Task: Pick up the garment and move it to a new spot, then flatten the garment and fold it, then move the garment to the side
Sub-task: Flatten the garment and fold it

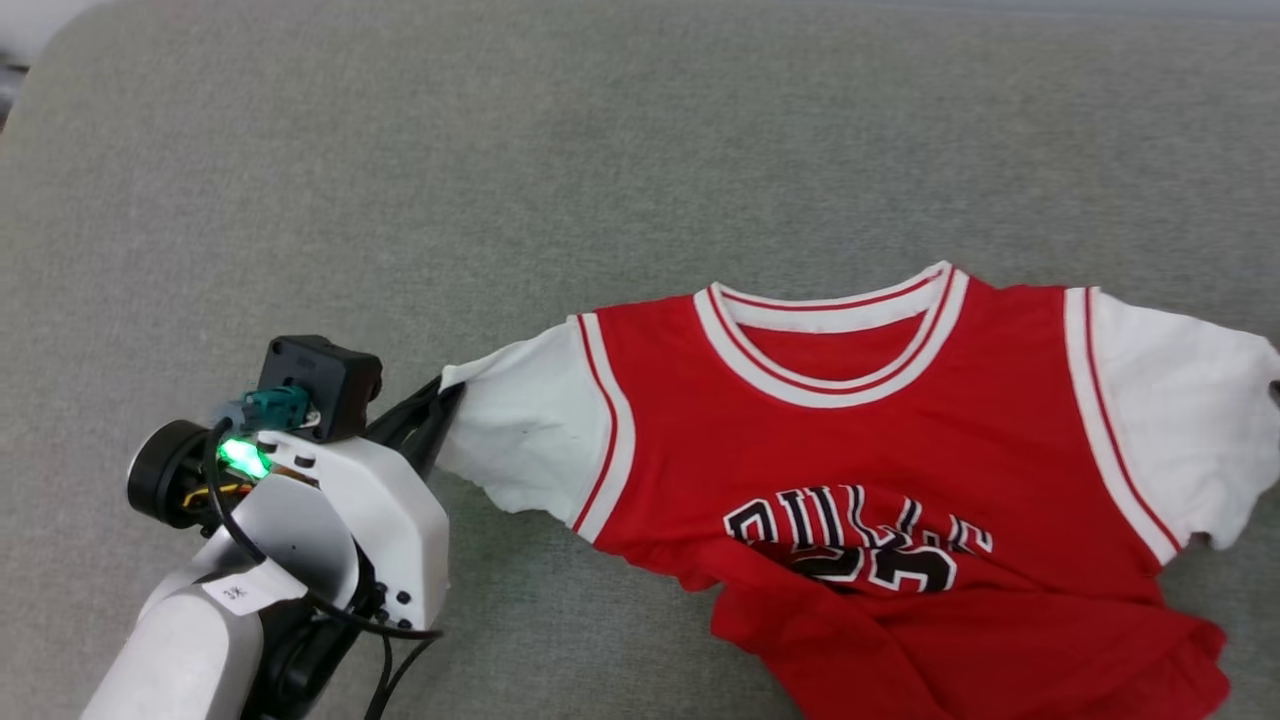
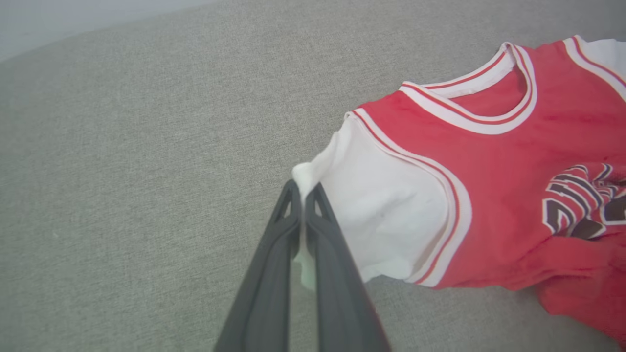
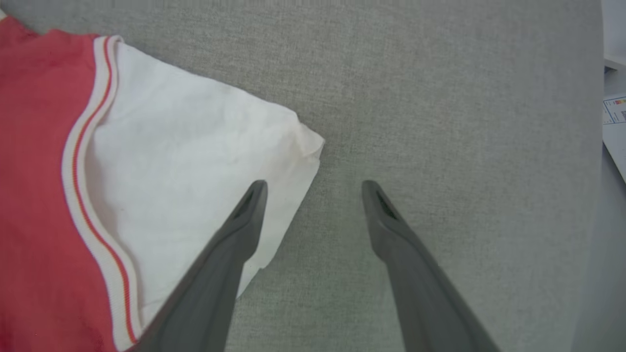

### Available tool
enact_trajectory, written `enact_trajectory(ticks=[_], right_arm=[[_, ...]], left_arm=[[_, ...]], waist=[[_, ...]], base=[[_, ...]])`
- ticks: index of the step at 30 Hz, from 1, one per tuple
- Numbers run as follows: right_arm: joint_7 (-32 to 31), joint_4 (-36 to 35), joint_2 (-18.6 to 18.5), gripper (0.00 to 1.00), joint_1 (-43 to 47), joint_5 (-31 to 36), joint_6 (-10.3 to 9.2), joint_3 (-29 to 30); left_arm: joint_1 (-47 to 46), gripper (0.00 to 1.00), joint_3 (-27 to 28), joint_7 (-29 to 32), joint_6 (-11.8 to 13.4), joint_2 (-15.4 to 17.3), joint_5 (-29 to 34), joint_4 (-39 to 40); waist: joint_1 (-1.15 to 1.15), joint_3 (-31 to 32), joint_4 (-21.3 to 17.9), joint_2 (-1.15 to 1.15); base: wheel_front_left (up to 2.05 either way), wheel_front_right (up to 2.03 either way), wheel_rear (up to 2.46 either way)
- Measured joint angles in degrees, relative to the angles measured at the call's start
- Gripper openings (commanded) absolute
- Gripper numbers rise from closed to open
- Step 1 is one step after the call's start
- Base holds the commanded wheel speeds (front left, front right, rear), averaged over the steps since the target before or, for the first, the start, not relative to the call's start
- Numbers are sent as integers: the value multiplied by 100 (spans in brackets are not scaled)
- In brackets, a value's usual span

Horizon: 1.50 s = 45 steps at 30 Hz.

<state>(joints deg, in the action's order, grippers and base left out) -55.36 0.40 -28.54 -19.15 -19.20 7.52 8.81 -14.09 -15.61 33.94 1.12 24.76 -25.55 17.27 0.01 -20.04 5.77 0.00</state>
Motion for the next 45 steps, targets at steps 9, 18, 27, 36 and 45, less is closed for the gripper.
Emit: enact_trajectory(ticks=[9, 18, 27, 36, 45], right_arm=[[-32, 746, -232, 100, -421, 156, -1, -163], [-59, 1065, -352, 0, -323, -21, -12, -545], [933, 1269, -288, 0, -308, -29, 2, -477], [1700, 1100, -355, 0, -606, -104, 2, -303], [2007, 522, -442, 0, -933, -348, 3, -142]], left_arm=[[-7, 0, -211, 19, 40, -98, 53, 343], [-13, 0, -309, -52, 41, -168, 69, 271], [-9, 0, -226, -294, 93, -149, 123, 26], [-26, 0, 135, -804, 200, -46, 168, -90], [-180, 0, 591, -1178, 318, 172, 232, 83]], waist=[[0, -368, 388, 0], [-1, -396, 494, 0], [0, -109, 418, 0], [-1, 491, 184, 0], [-1, 1054, -98, 0]], base=[[0, 0, 0], [0, 0, 0], [0, 0, 0], [0, 0, 0], [0, 0, 0]])
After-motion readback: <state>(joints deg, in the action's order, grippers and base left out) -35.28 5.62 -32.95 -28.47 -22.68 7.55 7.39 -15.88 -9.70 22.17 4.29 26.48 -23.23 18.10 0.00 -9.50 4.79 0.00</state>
